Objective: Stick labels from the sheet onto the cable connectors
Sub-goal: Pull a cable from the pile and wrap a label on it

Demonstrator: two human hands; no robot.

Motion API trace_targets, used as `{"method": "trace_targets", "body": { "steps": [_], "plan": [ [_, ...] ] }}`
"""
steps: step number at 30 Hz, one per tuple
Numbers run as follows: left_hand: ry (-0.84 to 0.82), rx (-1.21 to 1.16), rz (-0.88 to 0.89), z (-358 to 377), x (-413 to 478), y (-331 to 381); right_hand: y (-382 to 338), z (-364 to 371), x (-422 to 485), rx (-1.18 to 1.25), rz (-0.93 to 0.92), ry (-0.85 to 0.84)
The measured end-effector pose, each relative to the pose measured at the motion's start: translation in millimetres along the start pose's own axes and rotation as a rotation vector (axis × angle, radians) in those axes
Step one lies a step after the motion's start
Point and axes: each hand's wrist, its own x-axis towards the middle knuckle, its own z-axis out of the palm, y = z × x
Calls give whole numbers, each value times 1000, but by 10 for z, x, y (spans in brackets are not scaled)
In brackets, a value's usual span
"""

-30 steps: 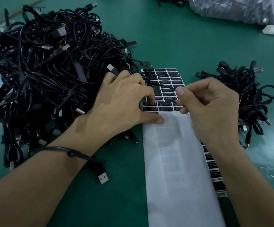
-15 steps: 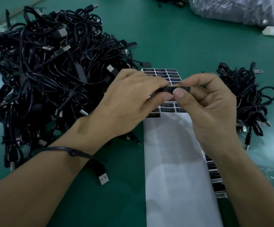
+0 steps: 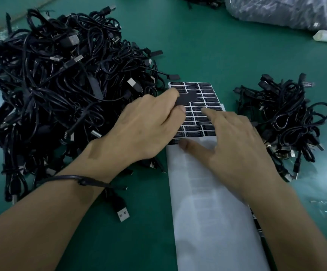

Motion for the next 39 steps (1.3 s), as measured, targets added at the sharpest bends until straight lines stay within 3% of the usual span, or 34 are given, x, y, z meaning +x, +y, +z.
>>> {"method": "trace_targets", "body": {
  "steps": [4,8,15,21,26,34,39],
  "plan": [
    [-50,95,32,2,-5,15,-32,0,-8,52,55,42],
    [-89,39,-4,-36,-9,16,-31,31,17,149,63,80],
    [-94,-32,-17,-60,-4,17,95,-2,73,588,-12,273],
    [-96,-168,-2,-44,-20,63,147,-147,74,930,42,209],
    [-78,-202,6,-40,-14,43,125,-190,49,914,31,182],
    [-71,-260,28,-10,-6,25,143,-110,62,635,4,185],
    [-110,-245,20,-2,1,30,107,-54,75,761,43,64]
  ]
}}
